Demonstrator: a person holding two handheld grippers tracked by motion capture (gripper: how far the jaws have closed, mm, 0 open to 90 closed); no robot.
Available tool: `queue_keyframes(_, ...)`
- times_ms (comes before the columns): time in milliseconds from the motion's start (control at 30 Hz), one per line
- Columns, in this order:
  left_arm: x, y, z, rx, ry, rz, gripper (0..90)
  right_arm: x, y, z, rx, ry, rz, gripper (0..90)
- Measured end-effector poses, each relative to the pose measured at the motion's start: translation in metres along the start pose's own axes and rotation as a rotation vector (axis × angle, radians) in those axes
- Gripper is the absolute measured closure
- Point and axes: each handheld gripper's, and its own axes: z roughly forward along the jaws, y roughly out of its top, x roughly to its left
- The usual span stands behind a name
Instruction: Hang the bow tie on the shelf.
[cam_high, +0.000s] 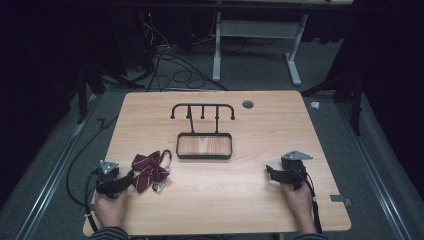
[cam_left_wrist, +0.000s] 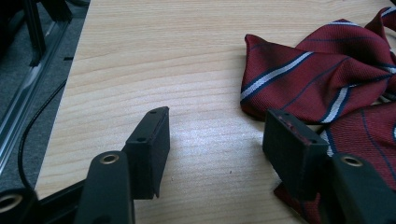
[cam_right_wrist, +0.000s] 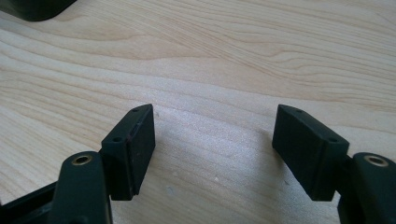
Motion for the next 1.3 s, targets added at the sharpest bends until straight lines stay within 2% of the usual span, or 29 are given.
queue_keyframes(800,-0.001,0.000,0.000,0.004,0.004,0.004,38.9,0.000,0.000,0.000,0.000,0.000,-0.002,31.1)
queue_keyframes(933,-0.001,-0.001,-0.002,-0.003,0.016,0.000,41.4,0.000,0.000,0.000,0.000,0.000,-0.002,31.1)
queue_keyframes(1133,0.001,-0.002,-0.008,-0.033,-0.013,-0.029,43.6,0.000,0.000,0.000,0.000,0.000,0.000,31.1)
queue_keyframes(1300,-0.004,-0.001,-0.020,-0.041,-0.041,-0.019,44.3,0.000,0.000,0.000,0.000,0.000,0.000,31.2)
